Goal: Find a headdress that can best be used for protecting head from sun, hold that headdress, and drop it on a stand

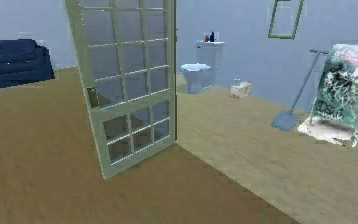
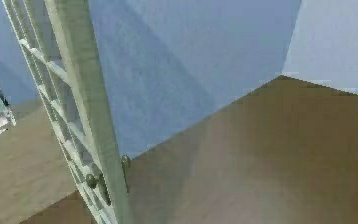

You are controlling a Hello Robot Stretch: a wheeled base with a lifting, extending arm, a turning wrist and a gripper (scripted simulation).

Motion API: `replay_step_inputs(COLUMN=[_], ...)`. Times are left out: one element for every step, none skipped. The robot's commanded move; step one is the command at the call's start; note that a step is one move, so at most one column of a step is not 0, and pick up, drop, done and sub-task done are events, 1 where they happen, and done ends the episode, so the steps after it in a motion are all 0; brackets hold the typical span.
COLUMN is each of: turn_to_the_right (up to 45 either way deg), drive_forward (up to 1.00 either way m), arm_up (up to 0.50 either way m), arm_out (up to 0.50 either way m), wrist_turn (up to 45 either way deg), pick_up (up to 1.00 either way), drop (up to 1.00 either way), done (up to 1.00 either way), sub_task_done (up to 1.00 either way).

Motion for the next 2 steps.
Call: replay_step_inputs(turn_to_the_right=[0.0,21.0], drive_forward=[0.35,0.0], arm_up=[0.0,0.0], arm_out=[0.0,0.0], wrist_turn=[0.0,0.0], pick_up=[0.0,0.0], drop=[0.0,0.0], done=[0.0,0.0], sub_task_done=[0.0,0.0])
